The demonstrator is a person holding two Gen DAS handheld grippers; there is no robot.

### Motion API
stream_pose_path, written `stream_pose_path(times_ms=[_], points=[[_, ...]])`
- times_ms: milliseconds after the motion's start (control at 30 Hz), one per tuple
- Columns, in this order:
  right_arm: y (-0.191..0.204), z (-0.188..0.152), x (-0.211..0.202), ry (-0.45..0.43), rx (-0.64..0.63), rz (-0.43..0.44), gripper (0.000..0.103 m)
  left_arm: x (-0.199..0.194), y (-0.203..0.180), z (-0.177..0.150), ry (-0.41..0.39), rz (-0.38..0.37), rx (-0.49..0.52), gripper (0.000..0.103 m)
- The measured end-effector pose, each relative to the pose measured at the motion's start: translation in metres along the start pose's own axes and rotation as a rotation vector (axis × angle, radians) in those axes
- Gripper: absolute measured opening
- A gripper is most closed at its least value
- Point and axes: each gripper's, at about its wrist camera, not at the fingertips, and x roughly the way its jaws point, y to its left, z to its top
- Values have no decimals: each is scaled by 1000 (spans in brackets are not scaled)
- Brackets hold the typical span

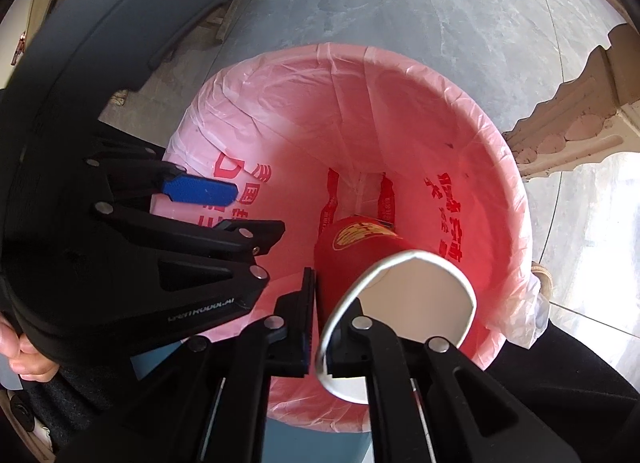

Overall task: Collect trash
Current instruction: 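Open the left tool while the right tool opens, dropping box and cup into the bin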

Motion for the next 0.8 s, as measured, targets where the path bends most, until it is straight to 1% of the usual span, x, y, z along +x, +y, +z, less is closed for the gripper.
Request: stream_pose_path(times_ms=[33, 167, 533, 800], points=[[0, 0, 1, 2, -1, -5, 12, -2, -1, -1, -3, 5, 2, 51], [-4, -1, 6, 9, 15, -12, 20, -4, 0, -1, -3, 23, 2, 53], [-4, -1, 7, 2, 17, -15, 21, -5, 1, -3, -8, 36, 7, 54], [-4, 2, -1, -5, 14, -26, 21, -7, -1, -3, -19, 70, 24, 56]])
